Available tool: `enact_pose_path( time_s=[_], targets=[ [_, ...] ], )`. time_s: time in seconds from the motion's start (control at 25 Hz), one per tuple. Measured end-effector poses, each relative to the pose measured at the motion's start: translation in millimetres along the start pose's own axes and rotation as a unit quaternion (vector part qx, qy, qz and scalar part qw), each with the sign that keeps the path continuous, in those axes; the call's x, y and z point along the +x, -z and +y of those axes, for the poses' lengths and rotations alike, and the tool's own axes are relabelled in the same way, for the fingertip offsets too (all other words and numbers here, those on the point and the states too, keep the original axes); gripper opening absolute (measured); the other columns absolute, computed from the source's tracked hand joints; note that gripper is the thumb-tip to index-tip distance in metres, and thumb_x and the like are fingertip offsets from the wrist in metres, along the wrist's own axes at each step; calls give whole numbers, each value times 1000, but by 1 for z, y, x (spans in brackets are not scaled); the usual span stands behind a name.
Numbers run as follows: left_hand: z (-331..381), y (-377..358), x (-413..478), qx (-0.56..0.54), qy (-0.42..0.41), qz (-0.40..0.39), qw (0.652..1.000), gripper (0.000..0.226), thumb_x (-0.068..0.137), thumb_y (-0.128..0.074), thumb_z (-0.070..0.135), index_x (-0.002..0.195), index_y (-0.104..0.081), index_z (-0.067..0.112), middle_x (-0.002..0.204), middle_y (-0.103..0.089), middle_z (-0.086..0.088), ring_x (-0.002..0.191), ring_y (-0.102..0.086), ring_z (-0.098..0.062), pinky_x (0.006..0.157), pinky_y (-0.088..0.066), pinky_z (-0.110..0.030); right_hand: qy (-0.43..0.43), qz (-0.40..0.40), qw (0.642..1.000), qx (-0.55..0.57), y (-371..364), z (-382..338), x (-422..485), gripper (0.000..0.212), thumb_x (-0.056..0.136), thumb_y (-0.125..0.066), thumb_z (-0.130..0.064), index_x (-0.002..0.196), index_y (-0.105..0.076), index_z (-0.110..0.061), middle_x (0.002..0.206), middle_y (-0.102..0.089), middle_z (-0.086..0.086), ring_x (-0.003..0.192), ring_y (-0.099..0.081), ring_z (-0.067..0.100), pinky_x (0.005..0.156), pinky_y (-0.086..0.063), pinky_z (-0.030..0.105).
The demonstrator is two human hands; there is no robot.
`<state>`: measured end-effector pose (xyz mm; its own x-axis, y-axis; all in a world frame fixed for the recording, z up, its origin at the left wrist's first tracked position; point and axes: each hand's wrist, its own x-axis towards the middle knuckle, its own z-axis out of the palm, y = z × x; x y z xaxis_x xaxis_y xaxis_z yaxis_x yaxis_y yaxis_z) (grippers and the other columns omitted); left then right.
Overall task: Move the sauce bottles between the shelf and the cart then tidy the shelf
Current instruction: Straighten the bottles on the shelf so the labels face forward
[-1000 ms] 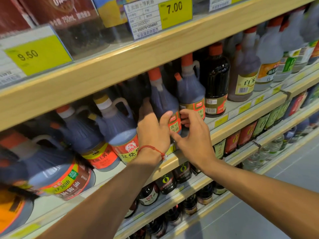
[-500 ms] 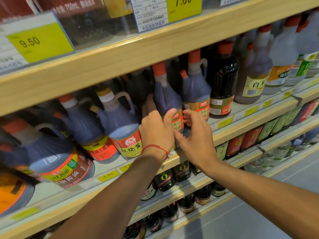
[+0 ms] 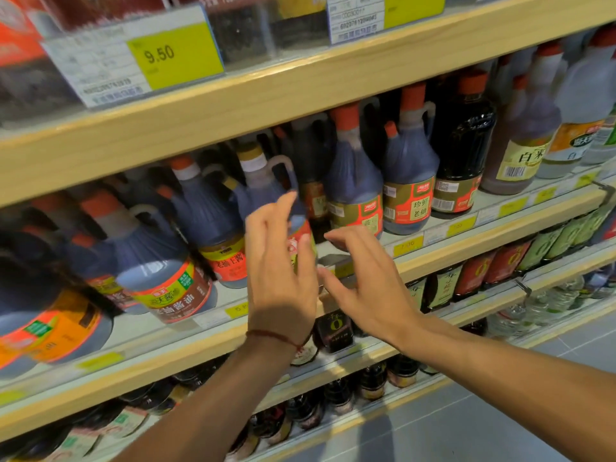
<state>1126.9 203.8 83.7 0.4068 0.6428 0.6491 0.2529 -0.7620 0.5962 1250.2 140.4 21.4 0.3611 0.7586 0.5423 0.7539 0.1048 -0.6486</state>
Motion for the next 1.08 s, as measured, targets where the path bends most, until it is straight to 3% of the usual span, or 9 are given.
enact_pose_path(
  time_s=[0.12, 0.2, 0.24, 0.28, 0.36, 0.48, 0.6, 0.76, 1.08],
  targets=[
    [-17, 23, 13, 69, 83, 39, 993, 49, 93, -63, 19, 134, -42, 5, 122, -39, -6, 113, -44, -22, 100, -41, -36, -50, -1, 998, 28, -20, -21, 10, 62, 87, -80, -30, 138, -47, -16, 128, -49, -5, 120, -51, 11, 101, -48, 34],
    [-21, 28, 20, 78, 156, 11, 985, 54, 91, -66, 31, 132, -45, 3, 121, -46, -12, 116, -45, -26, 96, -36, -28, -88, 7, 996, 29, -31, -30, 16, 72, 84, -83, -34, 141, -42, -17, 129, -47, -3, 120, -51, 11, 100, -48, 32],
    [-23, 27, 21, 83, 169, -3, 982, 51, 90, -66, 36, 126, -49, 2, 113, -50, -11, 112, -48, -27, 85, -34, -23, -103, 20, 994, 28, -36, -32, 19, 77, 82, -84, -35, 142, -41, -16, 129, -47, -2, 121, -51, 13, 100, -49, 33],
    [-24, 27, 21, 88, 168, -8, 982, 47, 90, -66, 39, 117, -54, 3, 103, -51, -8, 105, -51, -26, 75, -30, -21, -113, 34, 993, 27, -40, -32, 21, 79, 81, -86, -35, 142, -40, -16, 128, -47, -2, 120, -52, 15, 100, -50, 36],
    [-26, 28, 22, 90, 155, 5, 984, 45, 88, -68, 44, 110, -58, 6, 94, -49, 0, 98, -53, -23, 71, -27, -18, -120, 55, 991, 31, -45, -31, 23, 80, 79, -87, -36, 140, -41, -16, 127, -49, -1, 118, -55, 17, 98, -52, 39],
    [-29, 26, 23, 74, 152, 18, 985, 51, 84, -71, 49, 118, -61, 11, 94, -50, 4, 99, -56, -18, 80, -40, -20, -124, 66, 989, 39, -45, -30, 22, 79, 79, -88, -37, 140, -44, -14, 126, -52, -2, 117, -55, 13, 98, -52, 32],
    [-30, 17, 26, 29, 149, 26, 988, 57, 82, -73, 50, 123, -61, 13, 97, -58, 1, 99, -59, -19, 88, -53, -35, -133, 87, 987, 33, -40, -29, 20, 78, 79, -88, -35, 141, -47, -13, 127, -55, -2, 117, -56, 11, 98, -51, 27],
    [-31, 1, 30, -14, 155, 35, 987, 67, 78, -73, 53, 131, -59, 14, 104, -66, -5, 103, -63, -21, 89, -55, -42, -130, 98, 986, 23, -29, -25, 24, 70, 78, -89, -33, 135, -54, -13, 121, -58, -3, 110, -56, 5, 94, -50, 20],
    [-20, -16, 28, -5, 169, 60, 984, 47, 82, -73, 45, 115, -64, 12, 99, -62, -4, 97, -61, -23, 85, -55, -43, -137, 102, 985, 19, -21, -16, 24, 65, 78, -88, -32, 132, -56, -12, 117, -58, -4, 107, -56, 5, 90, -48, 16]
  ],
)
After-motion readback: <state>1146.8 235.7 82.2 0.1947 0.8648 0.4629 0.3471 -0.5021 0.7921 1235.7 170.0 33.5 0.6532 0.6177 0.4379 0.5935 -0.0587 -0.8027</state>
